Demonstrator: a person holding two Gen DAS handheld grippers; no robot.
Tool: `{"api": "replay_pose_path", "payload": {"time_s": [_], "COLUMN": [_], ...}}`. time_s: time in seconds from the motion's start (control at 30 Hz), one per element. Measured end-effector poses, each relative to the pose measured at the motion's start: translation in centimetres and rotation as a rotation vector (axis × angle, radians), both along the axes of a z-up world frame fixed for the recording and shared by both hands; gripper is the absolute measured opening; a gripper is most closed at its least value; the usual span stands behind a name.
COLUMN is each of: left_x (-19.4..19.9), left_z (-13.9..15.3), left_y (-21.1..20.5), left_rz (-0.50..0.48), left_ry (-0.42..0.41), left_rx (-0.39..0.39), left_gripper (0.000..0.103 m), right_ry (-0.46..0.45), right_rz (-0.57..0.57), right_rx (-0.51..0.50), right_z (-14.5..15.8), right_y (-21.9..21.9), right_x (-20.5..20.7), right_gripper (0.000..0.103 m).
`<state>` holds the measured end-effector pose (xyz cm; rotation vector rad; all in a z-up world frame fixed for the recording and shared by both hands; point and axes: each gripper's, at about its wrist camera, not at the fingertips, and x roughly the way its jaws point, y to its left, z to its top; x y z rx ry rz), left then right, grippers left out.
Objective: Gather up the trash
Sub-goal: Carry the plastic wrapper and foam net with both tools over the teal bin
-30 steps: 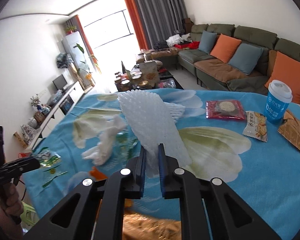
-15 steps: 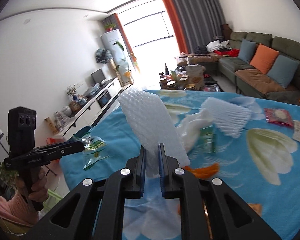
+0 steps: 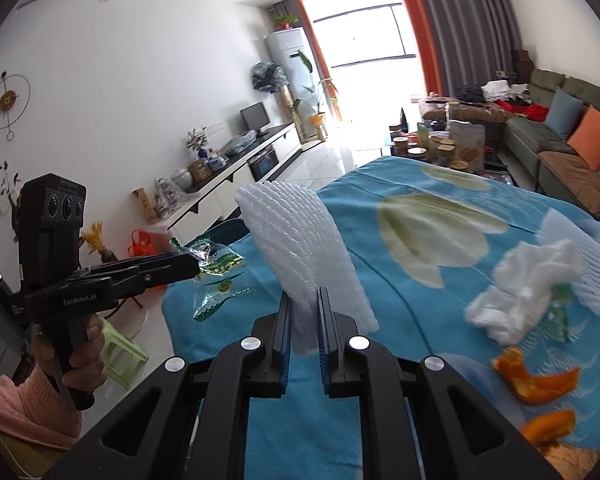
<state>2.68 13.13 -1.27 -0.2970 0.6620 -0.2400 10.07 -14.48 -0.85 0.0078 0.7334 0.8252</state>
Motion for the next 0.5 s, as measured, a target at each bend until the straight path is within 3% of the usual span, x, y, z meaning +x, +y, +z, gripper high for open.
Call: {"api": "replay_pose_path", "payload": {"time_s": [0.5], "left_x": [-2.2], "left_z": [0.5], "left_y": [8.3], "left_rz": [0.208], "left_ry": [-0.016], "left_rx": [-0.004], "left_gripper": [0.037], "right_ry": [-0.027], "right_rz": [0.158], "right_rx": [-0.057], "right_z": [0.4], "right_y": [9.5], "right_x": [0.8], "right_gripper": [0.011]}}
